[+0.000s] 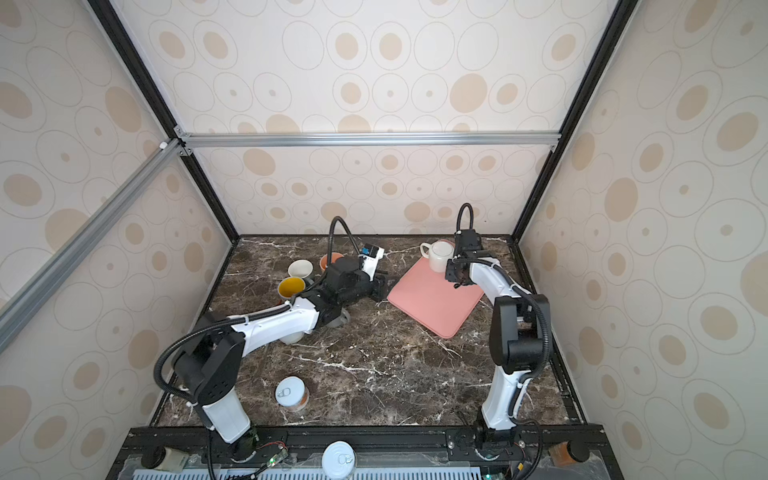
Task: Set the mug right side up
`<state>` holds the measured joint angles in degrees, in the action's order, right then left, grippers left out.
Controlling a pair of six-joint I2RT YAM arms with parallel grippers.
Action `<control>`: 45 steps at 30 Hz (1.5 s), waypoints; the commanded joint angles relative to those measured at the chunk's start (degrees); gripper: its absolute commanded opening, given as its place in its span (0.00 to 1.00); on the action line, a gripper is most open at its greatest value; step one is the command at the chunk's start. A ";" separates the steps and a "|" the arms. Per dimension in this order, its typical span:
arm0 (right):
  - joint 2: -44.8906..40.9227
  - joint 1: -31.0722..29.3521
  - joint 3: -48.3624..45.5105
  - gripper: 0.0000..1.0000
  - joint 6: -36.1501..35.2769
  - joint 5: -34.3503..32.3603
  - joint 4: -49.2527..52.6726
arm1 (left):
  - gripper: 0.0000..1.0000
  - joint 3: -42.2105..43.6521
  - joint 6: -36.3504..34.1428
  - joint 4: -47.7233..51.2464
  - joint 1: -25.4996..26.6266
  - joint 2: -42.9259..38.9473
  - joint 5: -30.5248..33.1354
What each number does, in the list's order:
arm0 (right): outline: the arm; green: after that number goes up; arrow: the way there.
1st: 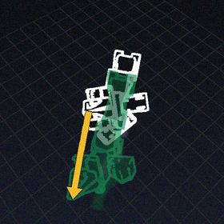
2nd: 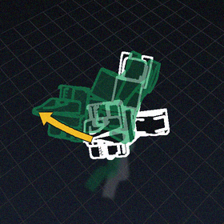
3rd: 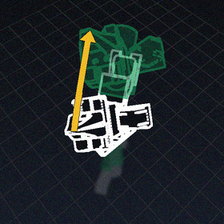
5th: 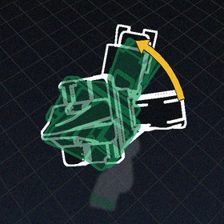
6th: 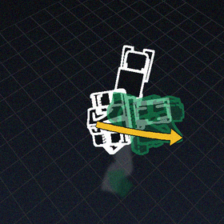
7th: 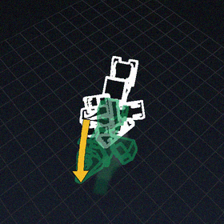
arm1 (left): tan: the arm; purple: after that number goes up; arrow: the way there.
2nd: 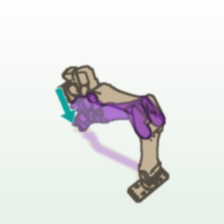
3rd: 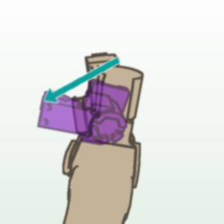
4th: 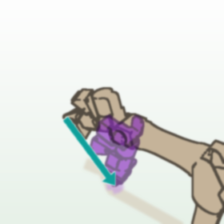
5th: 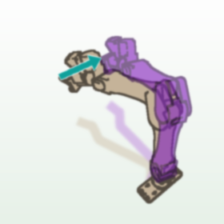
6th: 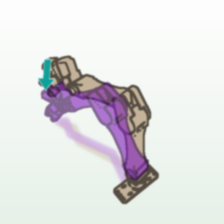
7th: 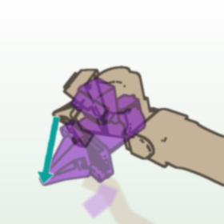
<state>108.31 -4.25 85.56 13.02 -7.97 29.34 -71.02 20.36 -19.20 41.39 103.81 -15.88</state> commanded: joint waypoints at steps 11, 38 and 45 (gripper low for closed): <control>8.60 7.40 11.24 0.44 -6.66 -1.01 4.46 | 0.50 -15.88 -3.76 10.08 1.75 12.29 -6.36; 18.47 12.34 17.83 0.36 -11.50 13.42 2.68 | 0.51 -17.41 -2.52 10.06 -0.80 15.44 -6.84; 14.25 11.95 11.80 0.15 -10.51 15.00 1.03 | 0.51 -14.81 -1.23 8.56 -0.92 13.94 -6.99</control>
<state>125.19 8.10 100.64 2.17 5.48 29.69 -85.73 18.52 -9.26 40.88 119.37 -22.04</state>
